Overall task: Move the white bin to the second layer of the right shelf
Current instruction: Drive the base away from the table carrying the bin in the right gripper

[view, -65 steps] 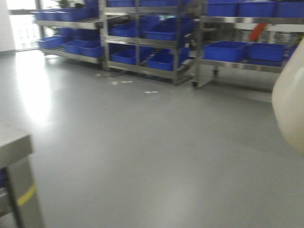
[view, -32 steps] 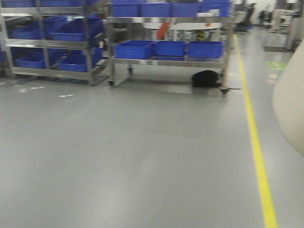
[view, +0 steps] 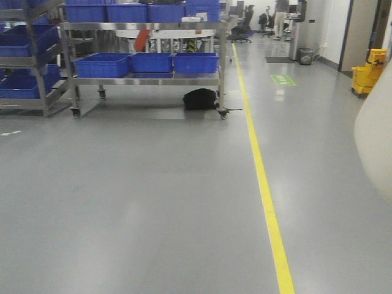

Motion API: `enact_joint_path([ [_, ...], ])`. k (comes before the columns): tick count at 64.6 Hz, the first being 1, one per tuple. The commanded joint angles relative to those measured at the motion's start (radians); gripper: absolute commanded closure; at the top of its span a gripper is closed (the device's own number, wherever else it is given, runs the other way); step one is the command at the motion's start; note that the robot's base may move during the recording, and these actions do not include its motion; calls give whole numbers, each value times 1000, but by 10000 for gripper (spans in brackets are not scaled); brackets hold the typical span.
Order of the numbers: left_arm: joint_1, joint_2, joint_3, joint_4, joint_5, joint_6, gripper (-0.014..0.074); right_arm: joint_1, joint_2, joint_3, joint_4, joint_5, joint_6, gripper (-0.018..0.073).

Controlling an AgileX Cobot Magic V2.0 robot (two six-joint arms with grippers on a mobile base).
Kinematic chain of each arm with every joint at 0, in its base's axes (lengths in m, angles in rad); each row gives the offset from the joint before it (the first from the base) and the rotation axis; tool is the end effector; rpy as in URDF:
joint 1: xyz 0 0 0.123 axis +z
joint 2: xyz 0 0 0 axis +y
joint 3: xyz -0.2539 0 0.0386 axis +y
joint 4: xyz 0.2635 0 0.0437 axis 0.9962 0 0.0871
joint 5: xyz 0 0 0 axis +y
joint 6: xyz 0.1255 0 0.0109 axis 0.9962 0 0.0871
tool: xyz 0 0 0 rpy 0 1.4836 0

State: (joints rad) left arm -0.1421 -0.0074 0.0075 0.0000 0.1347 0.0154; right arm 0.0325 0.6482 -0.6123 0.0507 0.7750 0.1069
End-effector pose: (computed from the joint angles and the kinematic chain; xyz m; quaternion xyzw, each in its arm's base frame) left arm 0.1338 -0.0191 0.1973 0.0569 0.7215 -0.0437 0.6887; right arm 0.1799 0.0103 0.2579 0.0431 0.9104 0.0522 0.4082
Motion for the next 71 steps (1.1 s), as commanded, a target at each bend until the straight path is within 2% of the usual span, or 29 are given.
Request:
enact_joint_path([
  [1,-4,-15,37,0,-87,-3,512,-5,-3,-31,8,-78,-4,512],
  [71,-4,-15,37,0,-87,-3,512,-5,-3,-31,8,-78,-4,512],
])
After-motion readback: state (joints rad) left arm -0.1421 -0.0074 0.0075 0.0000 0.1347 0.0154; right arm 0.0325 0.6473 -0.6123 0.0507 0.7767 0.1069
